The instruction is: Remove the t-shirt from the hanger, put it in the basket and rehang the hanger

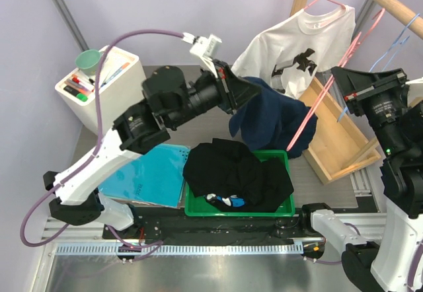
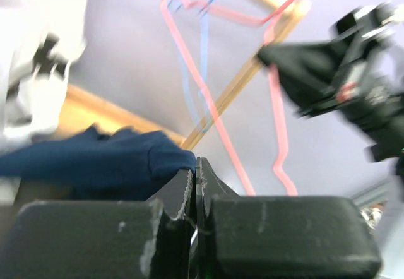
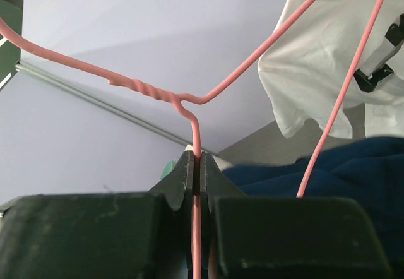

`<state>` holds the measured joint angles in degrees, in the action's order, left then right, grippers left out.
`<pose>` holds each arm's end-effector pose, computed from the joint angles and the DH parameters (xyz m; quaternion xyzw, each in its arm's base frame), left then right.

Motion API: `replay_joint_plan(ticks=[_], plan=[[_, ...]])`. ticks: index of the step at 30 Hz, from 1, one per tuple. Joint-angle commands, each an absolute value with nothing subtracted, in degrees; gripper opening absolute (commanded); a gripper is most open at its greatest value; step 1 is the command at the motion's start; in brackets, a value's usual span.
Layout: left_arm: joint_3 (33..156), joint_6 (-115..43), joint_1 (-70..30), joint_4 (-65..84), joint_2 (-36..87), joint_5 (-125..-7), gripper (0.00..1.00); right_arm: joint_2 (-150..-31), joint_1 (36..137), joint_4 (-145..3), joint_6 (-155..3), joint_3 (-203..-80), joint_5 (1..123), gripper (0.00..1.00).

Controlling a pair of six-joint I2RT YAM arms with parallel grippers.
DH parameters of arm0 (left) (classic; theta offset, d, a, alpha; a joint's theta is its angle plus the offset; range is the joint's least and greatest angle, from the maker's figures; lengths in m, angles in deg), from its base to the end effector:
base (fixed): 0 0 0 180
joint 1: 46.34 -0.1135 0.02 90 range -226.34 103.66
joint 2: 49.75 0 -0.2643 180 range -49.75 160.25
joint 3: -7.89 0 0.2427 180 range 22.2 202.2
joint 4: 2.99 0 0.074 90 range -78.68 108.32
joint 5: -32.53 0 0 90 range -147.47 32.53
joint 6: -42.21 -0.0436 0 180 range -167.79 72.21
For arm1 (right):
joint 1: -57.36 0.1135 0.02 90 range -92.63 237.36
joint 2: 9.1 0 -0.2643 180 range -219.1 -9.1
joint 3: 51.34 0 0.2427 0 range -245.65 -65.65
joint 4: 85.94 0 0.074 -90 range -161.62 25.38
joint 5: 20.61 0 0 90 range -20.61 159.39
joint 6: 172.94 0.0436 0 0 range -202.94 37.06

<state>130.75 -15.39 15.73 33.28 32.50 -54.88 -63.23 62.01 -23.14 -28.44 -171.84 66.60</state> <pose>0.1356 -0.2516 0.5423 0.1580 0.6612 -0.5278 0.5091 0.0793 0.0086 0.5573 0.2724 0.6283 0.3741 0.6254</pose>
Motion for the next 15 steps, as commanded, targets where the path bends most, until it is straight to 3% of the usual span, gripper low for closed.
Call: replay_joint_plan(ticks=[1, 11, 15], plan=[[140.5, -19.1, 15.5, 30.7, 32.7, -60.3, 0.00, -63.0, 61.8, -26.4, -31.9, -173.3, 69.1, 0.01], [162.8, -15.5, 15.5, 32.6, 40.0, -68.1, 0.00, -63.0, 61.9, -27.7, -32.3, -168.9, 68.9, 0.01], [165.1, -12.9, 15.5, 30.2, 39.4, -70.0, 0.00, -62.7, 61.8, -28.1, -32.5, -167.6, 68.9, 0.01]])
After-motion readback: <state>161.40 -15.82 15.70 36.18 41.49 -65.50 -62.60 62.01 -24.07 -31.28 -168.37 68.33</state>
